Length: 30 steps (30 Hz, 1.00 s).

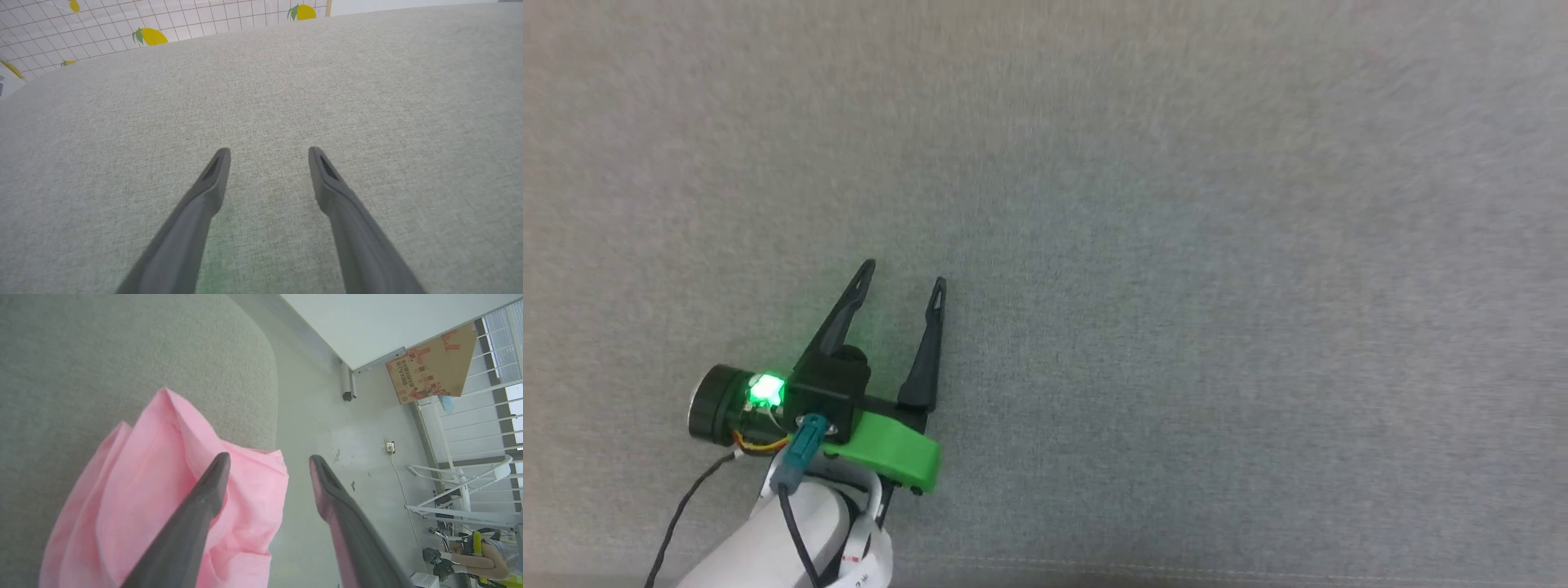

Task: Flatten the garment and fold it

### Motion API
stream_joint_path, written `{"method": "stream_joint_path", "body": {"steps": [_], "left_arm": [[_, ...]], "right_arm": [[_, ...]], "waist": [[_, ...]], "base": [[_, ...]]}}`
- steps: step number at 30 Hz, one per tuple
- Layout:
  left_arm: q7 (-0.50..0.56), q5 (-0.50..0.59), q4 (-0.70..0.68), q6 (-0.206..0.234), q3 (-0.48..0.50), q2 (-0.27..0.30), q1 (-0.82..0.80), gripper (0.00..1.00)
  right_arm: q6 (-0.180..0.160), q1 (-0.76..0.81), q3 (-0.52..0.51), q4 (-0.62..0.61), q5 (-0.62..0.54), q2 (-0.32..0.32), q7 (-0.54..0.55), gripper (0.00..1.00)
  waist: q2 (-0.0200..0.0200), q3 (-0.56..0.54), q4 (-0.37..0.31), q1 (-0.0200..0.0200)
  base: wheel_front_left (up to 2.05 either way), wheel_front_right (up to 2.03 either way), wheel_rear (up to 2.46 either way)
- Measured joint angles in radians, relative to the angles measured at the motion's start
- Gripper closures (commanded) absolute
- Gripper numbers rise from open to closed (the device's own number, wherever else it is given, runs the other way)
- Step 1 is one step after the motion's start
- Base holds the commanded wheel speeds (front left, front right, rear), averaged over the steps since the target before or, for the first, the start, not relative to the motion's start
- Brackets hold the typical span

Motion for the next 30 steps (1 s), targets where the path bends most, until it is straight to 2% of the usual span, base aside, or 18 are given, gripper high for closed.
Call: {"method": "stream_joint_path", "body": {"steps": [4, 9, 15, 21, 26, 30], "left_arm": [[0.000, -0.015, 0.028, -0.001, 0.010, -0.003, 0.009, 0.00], [-0.007, -0.049, 0.041, 0.001, 0.033, 0.000, 0.024, 0.00], [-0.006, -0.064, 0.036, 0.016, 0.055, 0.019, 0.051, 0.00], [0.012, -0.073, 0.025, 0.031, 0.063, 0.038, 0.078, 0.00], [0.024, -0.074, 0.018, 0.037, 0.058, 0.048, 0.099, 0.00], [0.028, -0.074, 0.017, 0.046, 0.055, 0.052, 0.109, 0.00]], "right_arm": [[0.000, -0.067, 0.059, -0.071, 0.046, 0.038, -0.034, 0.00], [0.000, -0.120, 0.120, -0.163, 0.112, 0.124, -0.088, 0.00], [0.000, -0.106, 0.104, -0.262, 0.156, 0.253, -0.167, 0.00], [0.000, 0.042, 0.007, -0.362, 0.146, 0.431, -0.221, 0.00], [0.000, 0.217, -0.061, -0.498, 0.074, 0.610, -0.232, 0.00], [0.000, 0.334, -0.107, -0.598, 0.007, 0.727, -0.227, 0.00]], "waist": [[0.0000, -0.073, -0.009, -0.0001], [0.0000, -0.172, -0.016, -0.0001], [0.0000, -0.279, -0.020, -0.0001], [-0.0001, -0.361, -0.014, -0.0002], [0.0000, -0.403, -0.006, -0.0002], [0.0000, -0.421, 0.002, -0.0002]], "base": [[0.00, 0.00, 0.00], [0.00, 0.00, 0.00], [0.00, 0.00, 0.00], [0.00, 0.00, 0.00], [0.00, 0.00, 0.00], [0.00, 0.00, 0.00]]}}
